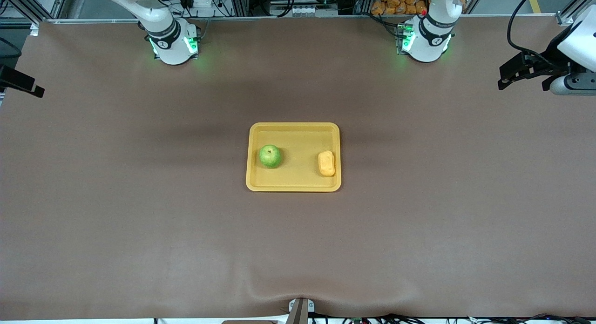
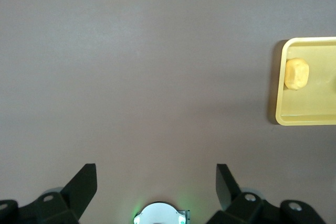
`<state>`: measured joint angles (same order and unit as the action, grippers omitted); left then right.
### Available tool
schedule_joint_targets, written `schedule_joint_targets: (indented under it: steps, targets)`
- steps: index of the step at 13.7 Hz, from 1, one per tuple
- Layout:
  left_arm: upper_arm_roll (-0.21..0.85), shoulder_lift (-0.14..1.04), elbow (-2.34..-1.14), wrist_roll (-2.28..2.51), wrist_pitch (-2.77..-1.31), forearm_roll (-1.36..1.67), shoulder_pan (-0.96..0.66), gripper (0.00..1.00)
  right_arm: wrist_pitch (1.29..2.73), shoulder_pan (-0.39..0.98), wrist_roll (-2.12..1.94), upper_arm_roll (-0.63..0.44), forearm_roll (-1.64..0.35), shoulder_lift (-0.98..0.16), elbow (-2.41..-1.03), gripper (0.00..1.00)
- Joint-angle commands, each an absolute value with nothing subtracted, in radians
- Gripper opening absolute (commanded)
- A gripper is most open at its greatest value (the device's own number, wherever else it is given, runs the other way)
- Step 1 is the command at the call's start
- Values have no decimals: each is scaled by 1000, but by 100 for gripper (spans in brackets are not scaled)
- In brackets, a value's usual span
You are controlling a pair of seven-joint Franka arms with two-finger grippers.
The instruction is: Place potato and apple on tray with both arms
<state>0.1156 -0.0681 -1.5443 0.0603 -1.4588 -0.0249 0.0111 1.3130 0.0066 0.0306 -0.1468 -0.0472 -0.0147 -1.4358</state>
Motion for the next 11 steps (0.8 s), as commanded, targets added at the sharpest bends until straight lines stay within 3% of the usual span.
schedule_joint_targets:
  steps: [1,3,11]
  targets:
    - [117,-72,-1534,48,-1457,-17,18,100,1325,-47,20,-66,-17,18,-1468,100]
    - [117,-72,-1534,49,-1457,-18,18,100,1324,-74,23,-22,6,21,-1468,100]
    - [117,-72,-1534,54,-1457,-18,18,100,1336,-71,21,-25,-8,29,-1471,100]
